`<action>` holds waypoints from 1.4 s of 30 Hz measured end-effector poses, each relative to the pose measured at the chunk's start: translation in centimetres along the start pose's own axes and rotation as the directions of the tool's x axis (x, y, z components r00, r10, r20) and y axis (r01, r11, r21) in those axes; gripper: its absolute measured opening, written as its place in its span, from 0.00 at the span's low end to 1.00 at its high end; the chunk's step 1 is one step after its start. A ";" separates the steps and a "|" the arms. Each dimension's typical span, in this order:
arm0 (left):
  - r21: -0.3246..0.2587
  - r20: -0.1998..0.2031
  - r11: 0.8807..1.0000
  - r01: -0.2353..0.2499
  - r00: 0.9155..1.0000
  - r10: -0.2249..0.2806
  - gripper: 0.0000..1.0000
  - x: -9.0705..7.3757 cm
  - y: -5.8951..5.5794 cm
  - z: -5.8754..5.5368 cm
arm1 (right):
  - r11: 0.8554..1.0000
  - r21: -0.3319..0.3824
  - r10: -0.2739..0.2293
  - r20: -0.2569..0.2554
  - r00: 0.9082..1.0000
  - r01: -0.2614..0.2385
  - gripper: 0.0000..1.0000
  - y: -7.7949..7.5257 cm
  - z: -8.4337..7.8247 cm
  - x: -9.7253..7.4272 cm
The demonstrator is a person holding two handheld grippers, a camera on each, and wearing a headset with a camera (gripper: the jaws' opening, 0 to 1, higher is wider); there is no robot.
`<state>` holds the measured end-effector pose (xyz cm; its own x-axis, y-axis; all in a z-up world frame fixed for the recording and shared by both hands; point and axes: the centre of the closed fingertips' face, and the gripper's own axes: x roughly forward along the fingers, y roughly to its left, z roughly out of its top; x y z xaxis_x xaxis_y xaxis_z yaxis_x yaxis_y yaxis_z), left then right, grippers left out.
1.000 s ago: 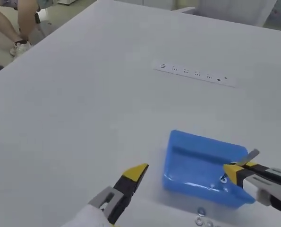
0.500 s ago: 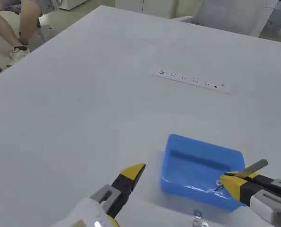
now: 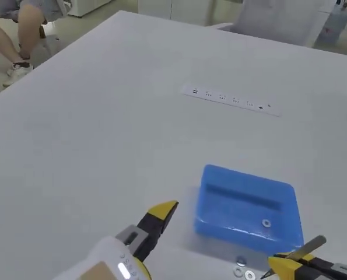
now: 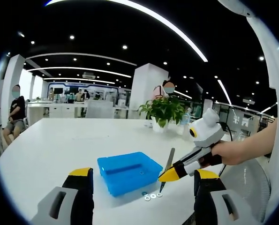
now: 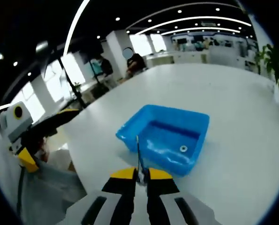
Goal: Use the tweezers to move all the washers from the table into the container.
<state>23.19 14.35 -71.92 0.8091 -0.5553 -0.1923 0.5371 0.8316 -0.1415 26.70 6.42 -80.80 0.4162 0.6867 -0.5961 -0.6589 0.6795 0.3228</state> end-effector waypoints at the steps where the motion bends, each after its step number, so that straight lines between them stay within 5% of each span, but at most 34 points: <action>1: 0.000 0.000 1.000 -0.001 1.000 0.001 0.90 0.0 0.0 0.0 | 1.000 0.003 -0.001 -0.007 1.000 0.001 0.05 -0.1 -0.2 0.1; 18: 0.020 -0.019 1.000 -0.002 1.000 0.002 0.87 0.1 -0.1 -0.3 | 1.000 -0.025 -0.003 0.011 1.000 0.004 0.05 -1.1 -1.0 0.8; 24: 0.027 -0.022 1.000 -0.011 1.000 0.011 0.86 0.0 0.1 -0.3 | 0.990 -0.139 0.009 0.026 1.000 -0.005 0.05 -0.6 -1.5 0.8; 26: 0.031 -0.019 0.999 -0.014 1.000 0.014 0.86 0.0 0.1 -0.2 | 0.977 -0.214 0.022 0.004 1.000 -0.021 0.05 -0.1 -1.9 0.7; 31: 0.041 -0.017 0.999 -0.025 1.000 0.026 0.85 -0.1 0.3 -0.2 | 0.962 -0.271 0.032 -0.022 0.999 -0.037 0.05 1.1 -2.7 0.8; 37: 0.063 -0.023 0.997 -0.047 0.999 0.048 0.85 -0.2 0.6 -0.2 | 0.977 -0.213 0.040 0.033 0.999 -0.032 0.02 0.8 -2.4 0.6; 42: 0.074 -0.032 0.996 -0.055 0.998 0.057 0.84 -0.2 0.7 -0.4 | 0.961 -0.268 0.088 0.059 0.994 -0.069 0.02 1.5 -2.3 0.2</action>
<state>23.31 15.06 -72.35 0.8304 -0.5068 -0.2314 0.5082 0.8593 -0.0581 24.35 6.98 -82.14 0.3929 0.7575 -0.5214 -0.8297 0.5365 0.1543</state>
